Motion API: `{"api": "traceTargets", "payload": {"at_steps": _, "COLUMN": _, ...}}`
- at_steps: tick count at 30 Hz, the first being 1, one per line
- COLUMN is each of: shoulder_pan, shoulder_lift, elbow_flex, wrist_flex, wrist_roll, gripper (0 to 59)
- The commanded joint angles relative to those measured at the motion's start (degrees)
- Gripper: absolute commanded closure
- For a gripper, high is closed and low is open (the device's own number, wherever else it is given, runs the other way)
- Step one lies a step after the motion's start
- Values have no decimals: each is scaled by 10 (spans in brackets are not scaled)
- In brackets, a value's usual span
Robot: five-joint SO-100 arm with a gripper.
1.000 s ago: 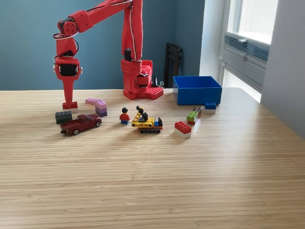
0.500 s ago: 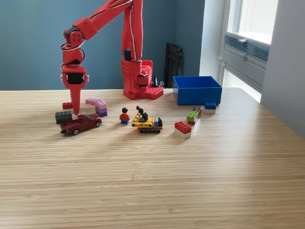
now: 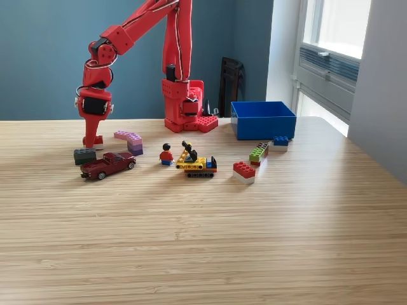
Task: Grasp a lego block and put it in the bin.
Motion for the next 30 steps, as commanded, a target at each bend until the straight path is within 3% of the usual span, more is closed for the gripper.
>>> {"api": "traceTargets", "payload": {"at_steps": 1, "shoulder_pan": -26, "shoulder_lift": 27, "elbow_flex": -14, "wrist_flex": -3, "wrist_roll": 58, "gripper": 585}}
{"api": "traceTargets", "payload": {"at_steps": 5, "shoulder_pan": -55, "shoulder_lift": 27, "elbow_flex": -41, "wrist_flex": 23, "wrist_roll": 137, "gripper": 585}}
{"api": "traceTargets", "payload": {"at_steps": 10, "shoulder_pan": -101, "shoulder_lift": 27, "elbow_flex": -152, "wrist_flex": 185, "wrist_roll": 237, "gripper": 585}}
{"api": "traceTargets", "payload": {"at_steps": 16, "shoulder_pan": -175, "shoulder_lift": 27, "elbow_flex": -274, "wrist_flex": 309, "wrist_roll": 374, "gripper": 585}}
{"api": "traceTargets", "payload": {"at_steps": 30, "shoulder_pan": -423, "shoulder_lift": 27, "elbow_flex": -456, "wrist_flex": 454, "wrist_roll": 622, "gripper": 586}}
